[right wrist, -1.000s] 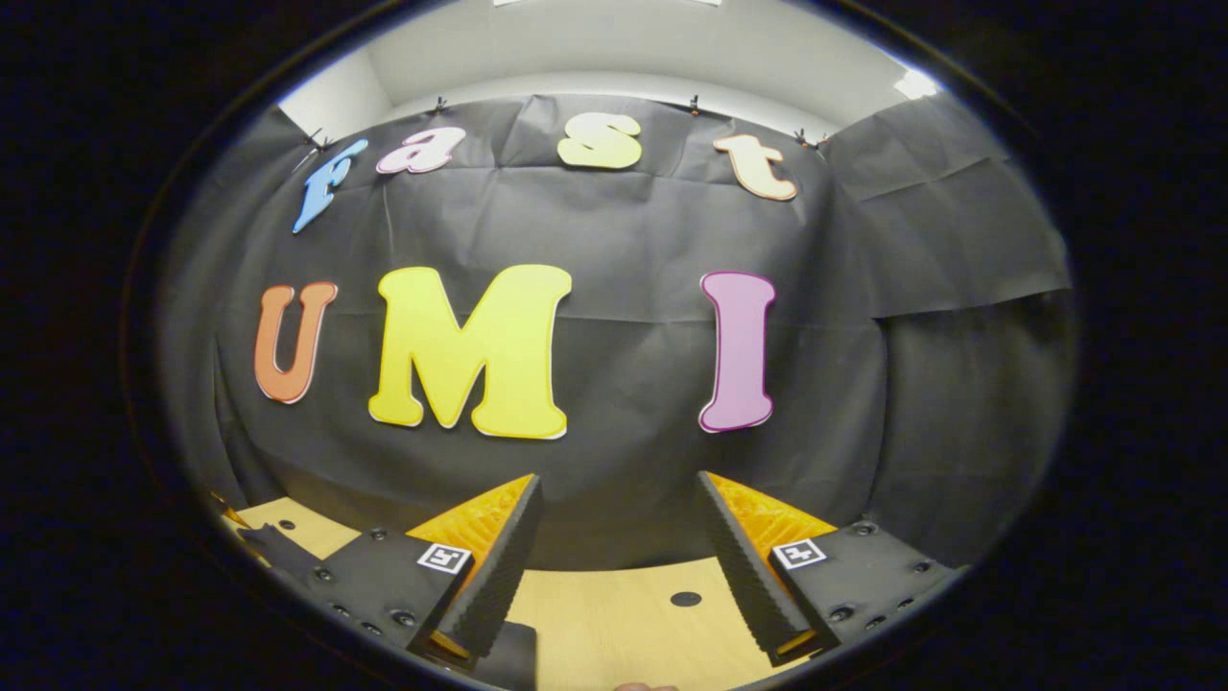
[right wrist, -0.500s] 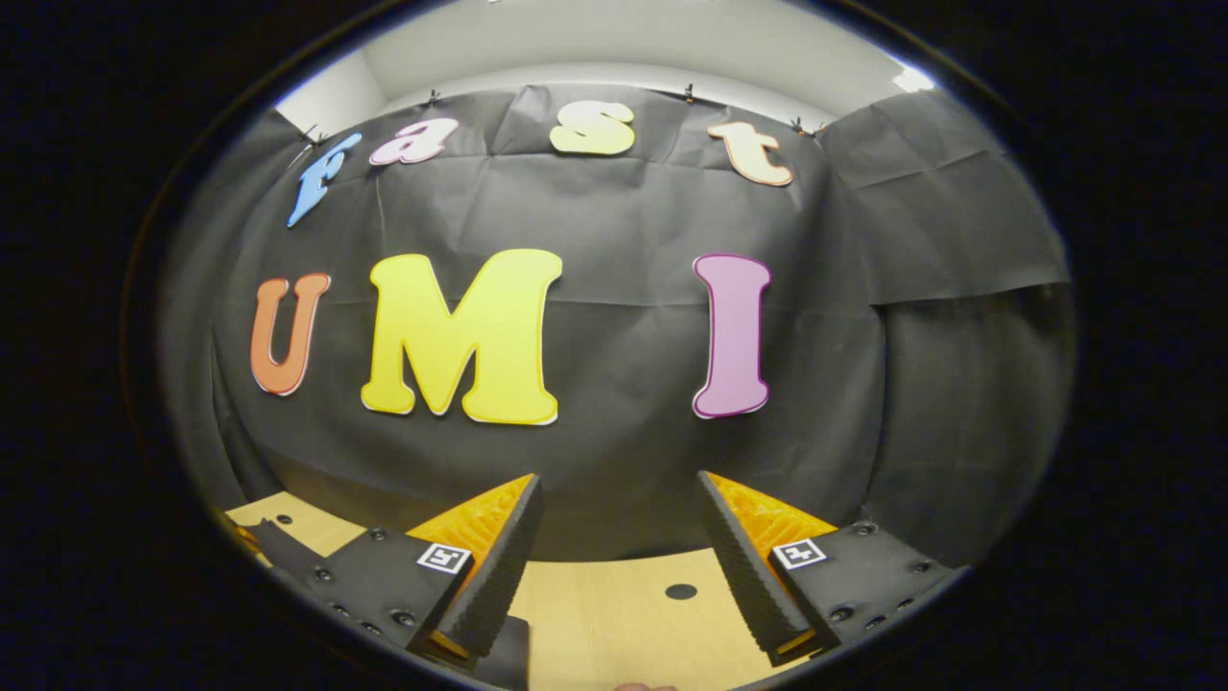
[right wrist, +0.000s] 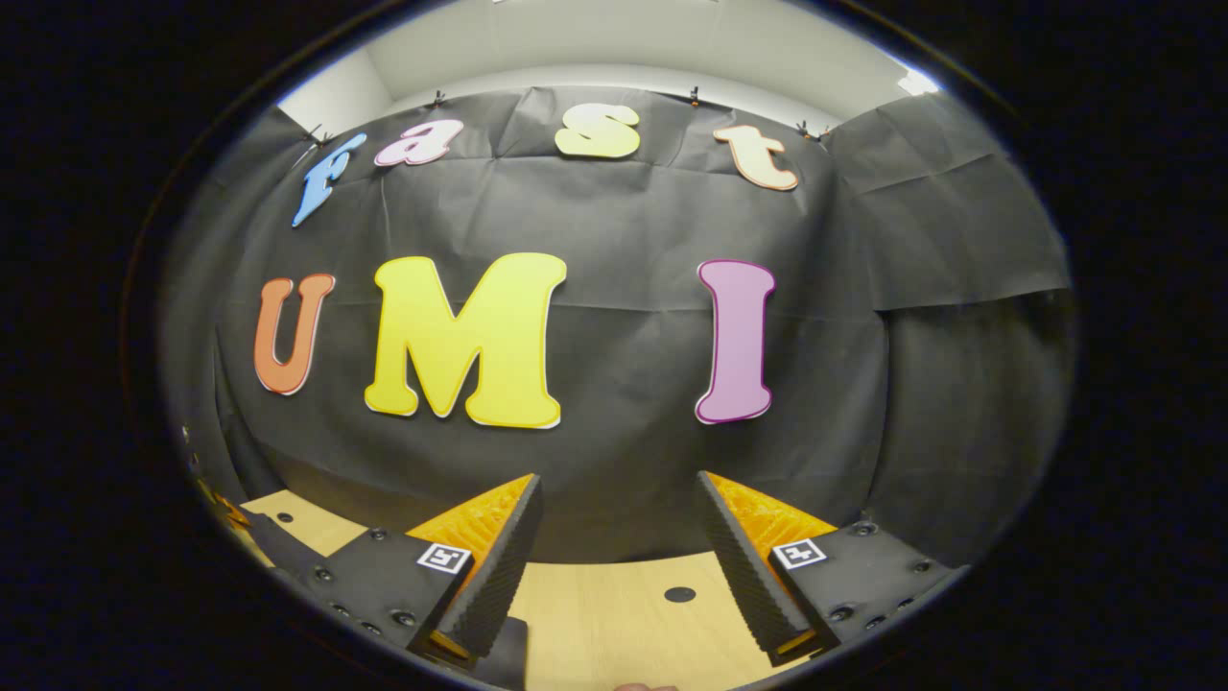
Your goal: Grasp the waist and the cuffs of the jeans and fold them to make the two legs overlap; first hold the waist and fold one-third of the jeans toward the cuffs, then hold the cuffs and fold the remaining one-third in the same direction to finish folding.
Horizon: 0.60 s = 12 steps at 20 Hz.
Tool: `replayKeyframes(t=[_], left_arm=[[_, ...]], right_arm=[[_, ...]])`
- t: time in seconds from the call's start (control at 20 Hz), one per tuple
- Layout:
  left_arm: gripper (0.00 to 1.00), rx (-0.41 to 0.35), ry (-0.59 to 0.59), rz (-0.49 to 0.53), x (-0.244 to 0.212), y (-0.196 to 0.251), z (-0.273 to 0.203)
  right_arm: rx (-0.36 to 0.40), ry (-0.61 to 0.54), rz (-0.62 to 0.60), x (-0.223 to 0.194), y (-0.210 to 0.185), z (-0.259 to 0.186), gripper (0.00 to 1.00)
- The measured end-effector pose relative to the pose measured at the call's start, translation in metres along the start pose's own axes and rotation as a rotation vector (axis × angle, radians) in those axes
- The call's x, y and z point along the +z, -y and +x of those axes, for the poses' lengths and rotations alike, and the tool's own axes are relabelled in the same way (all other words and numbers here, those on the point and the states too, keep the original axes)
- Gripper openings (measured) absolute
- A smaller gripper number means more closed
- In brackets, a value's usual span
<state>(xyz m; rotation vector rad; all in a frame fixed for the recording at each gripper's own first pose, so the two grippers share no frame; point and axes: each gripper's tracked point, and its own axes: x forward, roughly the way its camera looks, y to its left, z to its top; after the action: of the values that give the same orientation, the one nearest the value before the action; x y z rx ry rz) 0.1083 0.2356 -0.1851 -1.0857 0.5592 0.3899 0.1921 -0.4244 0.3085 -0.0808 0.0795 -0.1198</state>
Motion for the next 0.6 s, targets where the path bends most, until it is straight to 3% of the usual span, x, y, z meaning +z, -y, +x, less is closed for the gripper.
replayKeyframes(t=[0.3,0.5,0.6], left_arm=[[0.03,-0.133,0.088,0.394,-0.008,0.097,-0.055],[0.03,-0.245,0.111,0.564,-0.011,0.159,-0.091],[0.03,-0.293,0.118,0.644,-0.049,0.188,-0.092]], right_arm=[[-0.018,0.014,0.005,0.008,0.013,-0.015,0.92],[-0.037,0.013,0.013,0.009,0.023,-0.023,0.92],[-0.043,0.015,0.009,0.009,0.026,-0.026,0.98]])
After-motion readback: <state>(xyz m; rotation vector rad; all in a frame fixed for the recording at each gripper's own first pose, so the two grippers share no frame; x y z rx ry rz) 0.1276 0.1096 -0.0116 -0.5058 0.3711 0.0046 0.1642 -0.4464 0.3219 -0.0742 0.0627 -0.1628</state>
